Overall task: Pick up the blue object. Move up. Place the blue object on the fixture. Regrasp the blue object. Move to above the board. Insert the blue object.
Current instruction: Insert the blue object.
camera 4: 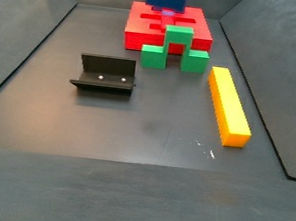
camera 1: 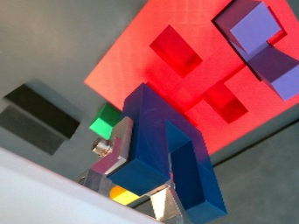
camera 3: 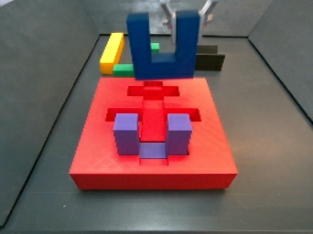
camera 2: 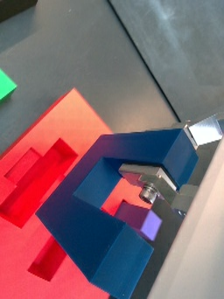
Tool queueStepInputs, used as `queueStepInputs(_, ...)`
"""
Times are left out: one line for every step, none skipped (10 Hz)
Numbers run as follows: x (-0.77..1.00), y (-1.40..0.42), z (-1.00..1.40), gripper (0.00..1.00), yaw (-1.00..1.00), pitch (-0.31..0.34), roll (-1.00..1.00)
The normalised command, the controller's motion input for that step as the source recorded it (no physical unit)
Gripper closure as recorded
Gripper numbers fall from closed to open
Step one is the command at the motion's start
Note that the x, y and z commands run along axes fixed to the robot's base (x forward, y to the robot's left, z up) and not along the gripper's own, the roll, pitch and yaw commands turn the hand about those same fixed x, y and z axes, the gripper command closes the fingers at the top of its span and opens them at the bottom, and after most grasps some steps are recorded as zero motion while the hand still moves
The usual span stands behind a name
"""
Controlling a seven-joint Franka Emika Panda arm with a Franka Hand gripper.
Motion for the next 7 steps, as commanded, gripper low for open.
queueStepInputs(0.0,0.15,-0.37,1.0,0.07,-0.033,0.0)
queueStepInputs(0.01,0.17,-0.29,1.0,0.1,0.0,0.05)
queueStepInputs(0.0,0.16,-0.33,1.0,0.14,-0.007,0.07)
queueStepInputs(0.0,0.09,-0.41,1.0,0.15,-0.077,0.0)
queueStepInputs(0.0,0.02,-0.36,1.0,0.22,-0.084,0.0)
queueStepInputs(0.0,0.0,-0.29,1.0,0.09,-0.077,-0.02)
queueStepInputs(0.0,0.07,-0.18,1.0,0.0,-0.036,0.0)
